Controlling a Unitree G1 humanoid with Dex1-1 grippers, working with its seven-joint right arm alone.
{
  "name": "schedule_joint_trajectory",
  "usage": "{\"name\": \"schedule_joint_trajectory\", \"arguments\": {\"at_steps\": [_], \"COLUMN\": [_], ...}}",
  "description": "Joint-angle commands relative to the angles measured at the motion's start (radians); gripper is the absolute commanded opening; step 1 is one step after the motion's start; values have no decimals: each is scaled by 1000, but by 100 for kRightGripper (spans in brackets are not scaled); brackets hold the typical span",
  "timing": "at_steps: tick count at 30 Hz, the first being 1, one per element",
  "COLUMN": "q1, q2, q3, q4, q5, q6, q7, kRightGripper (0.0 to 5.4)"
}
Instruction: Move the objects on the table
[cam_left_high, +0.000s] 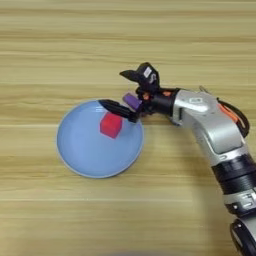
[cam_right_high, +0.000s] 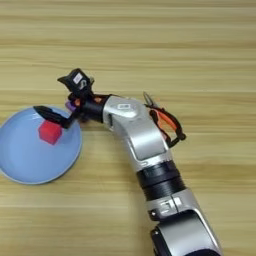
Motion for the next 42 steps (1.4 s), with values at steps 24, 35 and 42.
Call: {"name": "schedule_joint_trajectory", "arguments": {"at_steps": [24, 35, 42], "q1": [60, 109, 117], "q2": [-430, -417, -411], "q3": [-335, -312, -298], "q4": [133, 203, 264], "q5": [-5, -22, -43], "q6": [10, 25, 14], "q7": [-60, -90, -111], "kRightGripper": [538, 538, 538]}}
